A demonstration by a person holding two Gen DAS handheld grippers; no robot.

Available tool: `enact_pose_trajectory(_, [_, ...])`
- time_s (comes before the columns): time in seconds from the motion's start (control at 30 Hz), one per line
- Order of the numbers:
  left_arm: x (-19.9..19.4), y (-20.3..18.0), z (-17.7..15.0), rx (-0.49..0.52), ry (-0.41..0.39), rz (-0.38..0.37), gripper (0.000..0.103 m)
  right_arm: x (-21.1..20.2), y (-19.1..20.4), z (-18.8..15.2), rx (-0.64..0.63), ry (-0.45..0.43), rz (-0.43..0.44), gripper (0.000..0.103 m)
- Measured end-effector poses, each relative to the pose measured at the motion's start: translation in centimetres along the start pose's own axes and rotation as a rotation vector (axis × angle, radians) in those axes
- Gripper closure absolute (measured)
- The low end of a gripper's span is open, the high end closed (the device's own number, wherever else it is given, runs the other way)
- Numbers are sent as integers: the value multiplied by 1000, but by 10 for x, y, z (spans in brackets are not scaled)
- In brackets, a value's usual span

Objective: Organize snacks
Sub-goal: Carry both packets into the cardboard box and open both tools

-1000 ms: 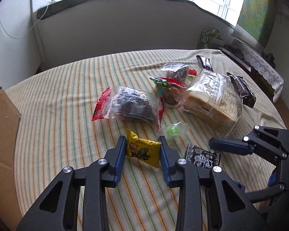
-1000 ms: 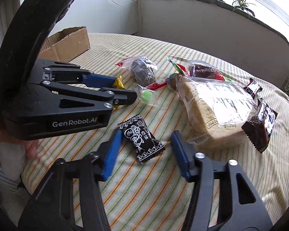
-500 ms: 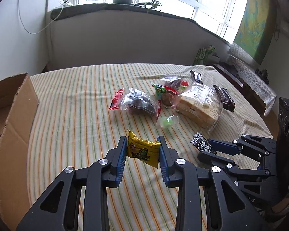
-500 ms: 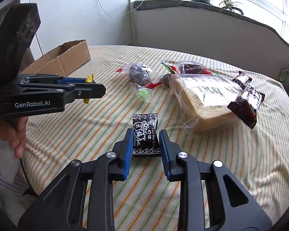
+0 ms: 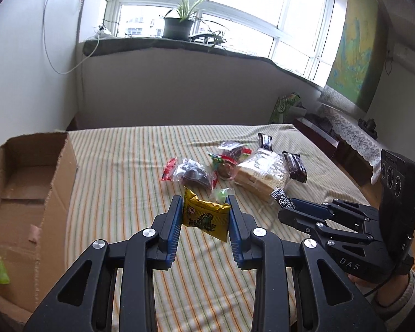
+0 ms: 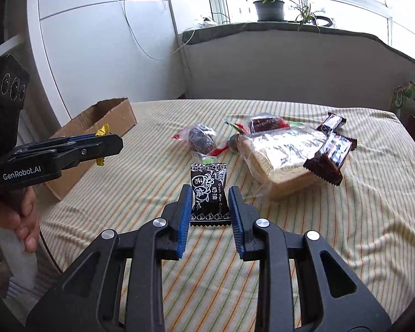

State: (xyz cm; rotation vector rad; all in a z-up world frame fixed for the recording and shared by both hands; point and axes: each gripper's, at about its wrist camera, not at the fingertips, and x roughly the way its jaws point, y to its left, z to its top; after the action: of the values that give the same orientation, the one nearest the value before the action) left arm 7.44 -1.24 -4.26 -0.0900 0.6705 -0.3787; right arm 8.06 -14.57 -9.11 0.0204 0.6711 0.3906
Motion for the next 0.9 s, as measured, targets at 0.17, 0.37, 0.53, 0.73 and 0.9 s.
enact_pose_trajectory(0.17, [-37, 1, 15, 14, -88, 33, 74, -26, 18, 24, -27, -79, 9, 75])
enact_pose_trajectory(0.37, [-73, 18, 13, -8, -163, 75, 74, -54, 52, 49, -97, -149, 12, 75])
enact_pose_trajectory(0.53, [-90, 37, 3, -49, -188, 98, 74, -58, 84, 57, -152, -159, 31, 75])
enact_pose_trajectory(0.73, [-107, 63, -9, -92, -201, 135, 74, -47, 123, 60, -205, -147, 76, 75])
enact_pose_trajectory(0.9, [-124, 98, -23, -155, -215, 187, 74, -28, 159, 62, -261, -115, 122, 75])
